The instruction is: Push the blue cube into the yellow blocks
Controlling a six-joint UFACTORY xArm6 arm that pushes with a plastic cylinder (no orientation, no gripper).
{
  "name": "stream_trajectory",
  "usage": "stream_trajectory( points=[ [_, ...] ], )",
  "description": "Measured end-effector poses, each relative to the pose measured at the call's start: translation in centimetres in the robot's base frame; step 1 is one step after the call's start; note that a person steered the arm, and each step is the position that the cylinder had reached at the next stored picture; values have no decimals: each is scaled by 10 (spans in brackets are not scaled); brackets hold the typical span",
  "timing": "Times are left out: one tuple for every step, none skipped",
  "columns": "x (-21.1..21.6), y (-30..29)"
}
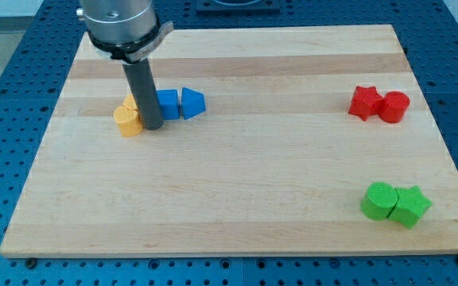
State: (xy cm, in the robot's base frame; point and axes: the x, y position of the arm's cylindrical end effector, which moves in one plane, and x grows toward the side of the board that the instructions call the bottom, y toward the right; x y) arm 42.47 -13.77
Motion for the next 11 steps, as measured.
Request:
stream_trajectory(
  points=[
    [25,59],
    [59,131],
    [30,140],
    [1,139],
    [-50,126],
    [-62,109],
    [-57,87],
    [-47,64],
    [-41,47],
    [-41,29],
    [-41,12]
  ],
)
